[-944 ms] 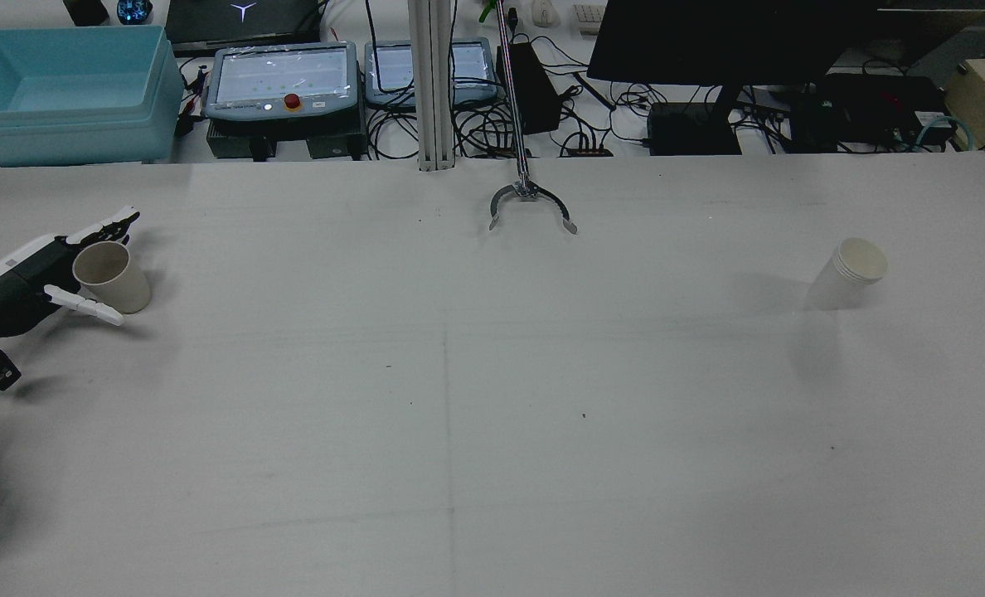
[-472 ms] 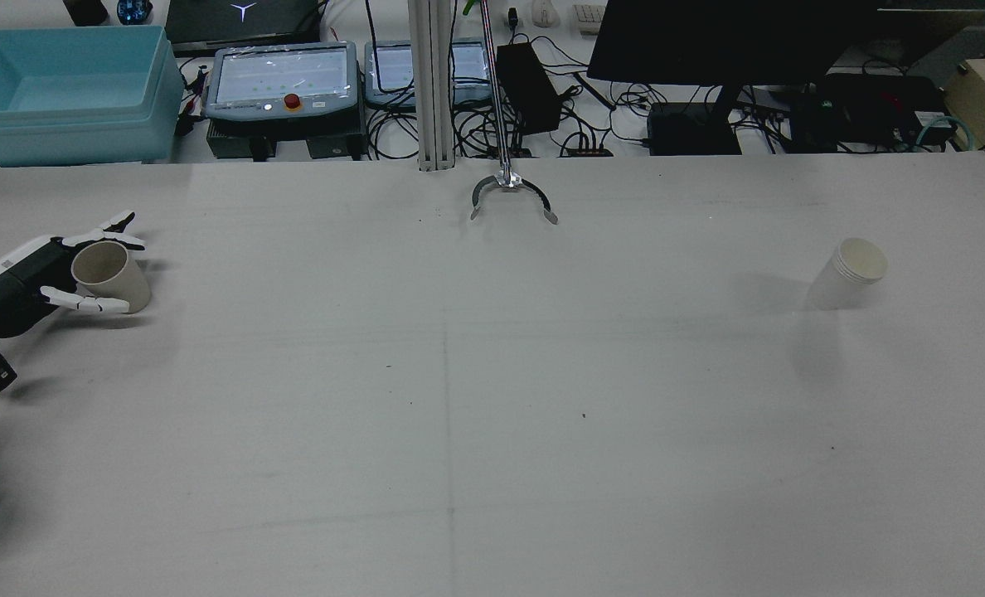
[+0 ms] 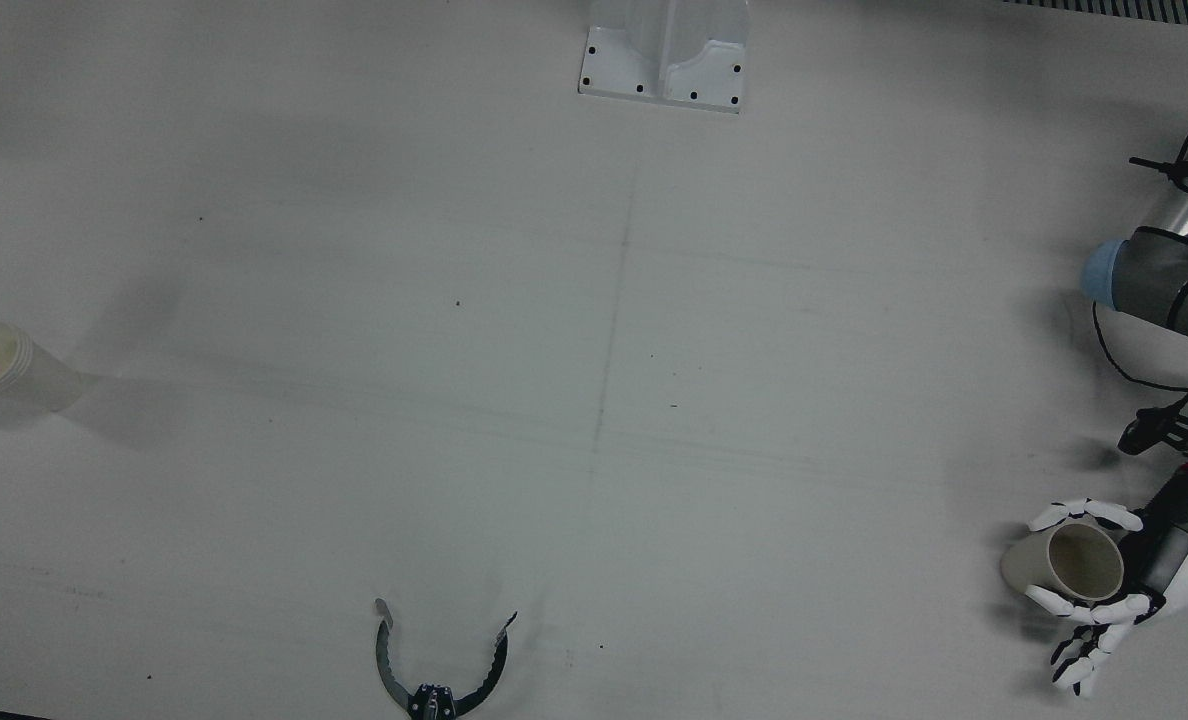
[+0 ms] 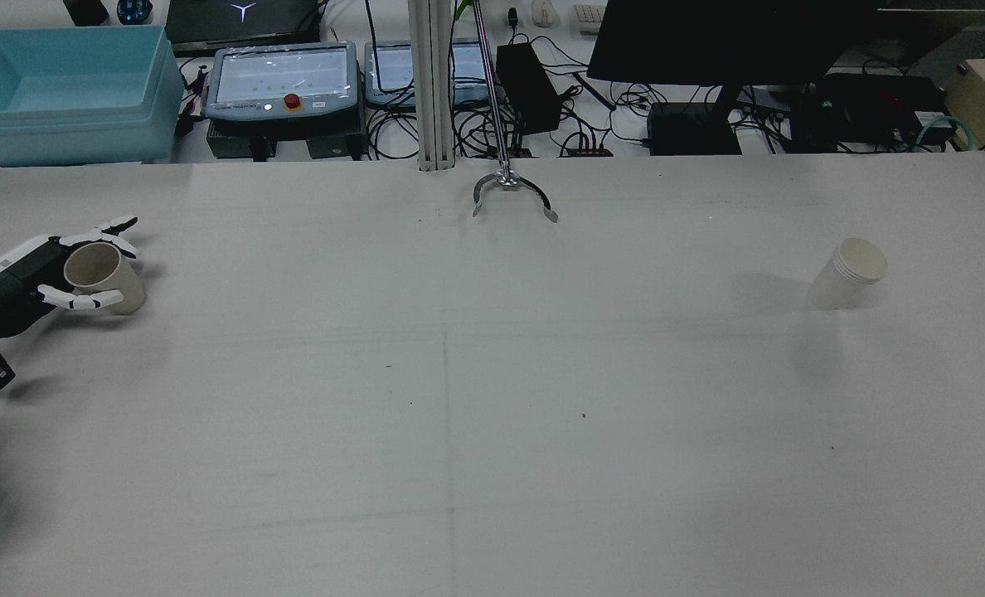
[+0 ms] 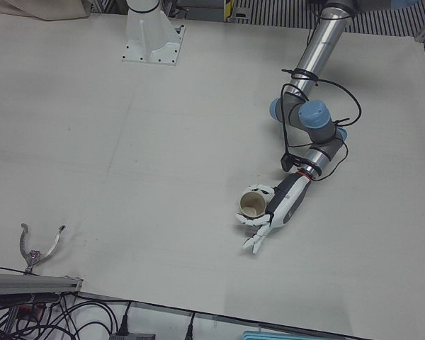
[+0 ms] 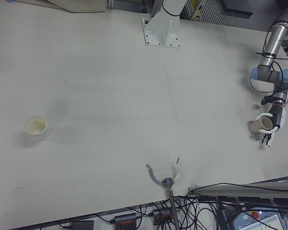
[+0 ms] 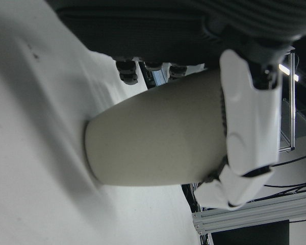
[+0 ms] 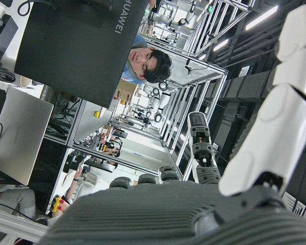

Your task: Pour water

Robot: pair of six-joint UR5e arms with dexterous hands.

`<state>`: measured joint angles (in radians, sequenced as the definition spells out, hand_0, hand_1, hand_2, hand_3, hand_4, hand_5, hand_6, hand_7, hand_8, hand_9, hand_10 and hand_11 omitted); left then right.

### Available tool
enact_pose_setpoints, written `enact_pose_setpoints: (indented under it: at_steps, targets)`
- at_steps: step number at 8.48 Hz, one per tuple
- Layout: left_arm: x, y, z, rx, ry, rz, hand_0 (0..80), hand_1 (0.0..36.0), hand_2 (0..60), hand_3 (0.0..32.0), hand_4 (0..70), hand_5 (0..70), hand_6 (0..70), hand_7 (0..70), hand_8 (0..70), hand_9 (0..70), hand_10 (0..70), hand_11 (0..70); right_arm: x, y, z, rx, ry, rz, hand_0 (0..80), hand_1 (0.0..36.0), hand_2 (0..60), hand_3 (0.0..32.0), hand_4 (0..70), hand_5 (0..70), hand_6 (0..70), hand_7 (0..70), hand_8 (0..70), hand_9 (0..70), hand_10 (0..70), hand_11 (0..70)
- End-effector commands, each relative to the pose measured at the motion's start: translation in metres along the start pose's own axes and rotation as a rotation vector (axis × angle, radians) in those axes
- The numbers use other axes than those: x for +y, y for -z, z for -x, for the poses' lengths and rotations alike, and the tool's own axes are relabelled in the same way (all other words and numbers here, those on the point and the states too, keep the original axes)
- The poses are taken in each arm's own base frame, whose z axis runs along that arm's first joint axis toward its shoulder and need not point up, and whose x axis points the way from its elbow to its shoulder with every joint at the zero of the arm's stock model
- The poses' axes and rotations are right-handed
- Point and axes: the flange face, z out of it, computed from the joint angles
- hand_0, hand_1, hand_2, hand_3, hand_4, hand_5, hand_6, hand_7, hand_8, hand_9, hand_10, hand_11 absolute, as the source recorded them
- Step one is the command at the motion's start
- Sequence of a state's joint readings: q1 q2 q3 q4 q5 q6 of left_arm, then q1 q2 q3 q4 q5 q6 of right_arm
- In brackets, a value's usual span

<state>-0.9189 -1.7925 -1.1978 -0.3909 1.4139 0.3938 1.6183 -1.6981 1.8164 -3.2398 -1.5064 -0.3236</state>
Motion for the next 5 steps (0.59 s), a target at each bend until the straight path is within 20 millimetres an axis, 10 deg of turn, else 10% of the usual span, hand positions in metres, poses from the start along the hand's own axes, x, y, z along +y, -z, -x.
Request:
enact_pose_setpoints:
  at_steps: [1,5]
  targets:
    - [0.015,-0.005,-0.006,-0.004,0.038,-0.002,56.0,36.0,60.0,0.0,40.9,32.0,3.4,12.4,0.0,1.0,4.0,9.0,0.005,-0.003,0.001,-0.003,-0.001,0.010,45.5,11.8,14.3,0.0,15.5,12.8,3.0,5.6,0.0,0.0,0.0,0.0]
    - [0.065,-0.021,-0.024,0.003,0.062,0.031,55.8,36.0,60.0,0.0,38.6,33.1,3.1,11.9,0.0,0.9,3.3,8.0,-0.024,-0.006,-0.009,-0.065,0.151,-0.046,44.7,11.9,13.4,0.0,7.9,8.5,1.0,1.2,0.0,0.0,0.0,0.0]
